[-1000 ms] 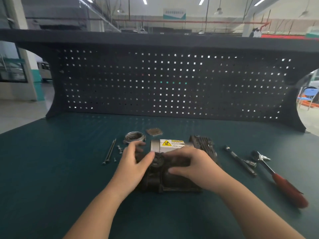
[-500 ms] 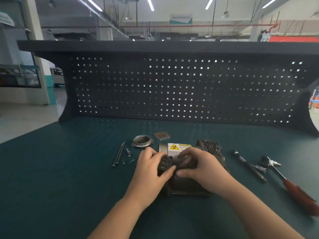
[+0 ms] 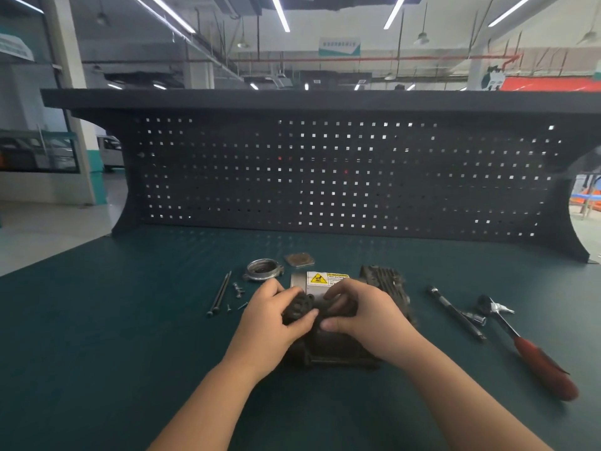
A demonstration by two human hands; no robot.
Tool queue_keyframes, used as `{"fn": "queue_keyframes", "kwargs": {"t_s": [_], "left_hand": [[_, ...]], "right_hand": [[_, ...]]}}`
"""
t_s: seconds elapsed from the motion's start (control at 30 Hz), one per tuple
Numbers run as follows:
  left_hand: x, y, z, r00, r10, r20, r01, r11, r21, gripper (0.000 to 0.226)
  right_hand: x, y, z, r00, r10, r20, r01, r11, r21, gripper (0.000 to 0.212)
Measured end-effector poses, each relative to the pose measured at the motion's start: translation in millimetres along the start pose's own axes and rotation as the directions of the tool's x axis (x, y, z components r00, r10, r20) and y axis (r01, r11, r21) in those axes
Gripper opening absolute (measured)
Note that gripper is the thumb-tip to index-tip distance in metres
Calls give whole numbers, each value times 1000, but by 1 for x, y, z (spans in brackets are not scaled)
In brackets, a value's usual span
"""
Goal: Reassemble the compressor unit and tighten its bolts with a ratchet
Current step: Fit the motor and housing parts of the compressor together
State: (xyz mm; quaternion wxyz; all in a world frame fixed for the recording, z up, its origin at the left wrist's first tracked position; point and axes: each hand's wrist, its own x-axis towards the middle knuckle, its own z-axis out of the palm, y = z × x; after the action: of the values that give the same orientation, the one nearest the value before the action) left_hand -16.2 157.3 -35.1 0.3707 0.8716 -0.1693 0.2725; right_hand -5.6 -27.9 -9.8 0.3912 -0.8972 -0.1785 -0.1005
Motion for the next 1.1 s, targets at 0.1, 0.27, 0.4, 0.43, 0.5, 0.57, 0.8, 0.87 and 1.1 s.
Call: {"fn": "queue_keyframes", "kwargs": {"t_s": [0.1,0.27,0.4,0.43,0.5,0.57,0.8,0.87,1.1], "left_hand": [[1,3,-13,995,-87,-43,76,974,-213,48],[-1,50,-12,873,91,-479,-204,960,-190,19],[7,104,38,943,239,-231,-300,911,-283,20],[10,117,54,963,193,-189,-250,902,-353,21],[14,138,83,999,24,-49,-46,850,-525,27],[16,151,110,975,-137,175,219,734,-643,30],[17,135,134,917,-249,312,394,696,-601,39],[18,135,132,908,-243,340,410,677,-612,36],[14,148,129,904,-148,400,385,688,-616,38]], "right_hand": [[0,1,0,1000,-19,-12,19,1000,5,35],[-3,2,-6,991,-93,-98,101,991,83,28],[4,28,-50,866,77,-494,76,956,283,16],[4,40,-64,824,178,-537,-15,956,293,14],[-2,73,-86,737,355,-575,-276,935,223,7],[-8,104,-107,658,480,-580,-519,847,112,5],[-13,162,-137,545,757,-360,-837,466,-287,22],[-12,166,-134,569,755,-326,-814,461,-352,28],[-10,152,-136,555,718,-420,-832,491,-260,20]]}}
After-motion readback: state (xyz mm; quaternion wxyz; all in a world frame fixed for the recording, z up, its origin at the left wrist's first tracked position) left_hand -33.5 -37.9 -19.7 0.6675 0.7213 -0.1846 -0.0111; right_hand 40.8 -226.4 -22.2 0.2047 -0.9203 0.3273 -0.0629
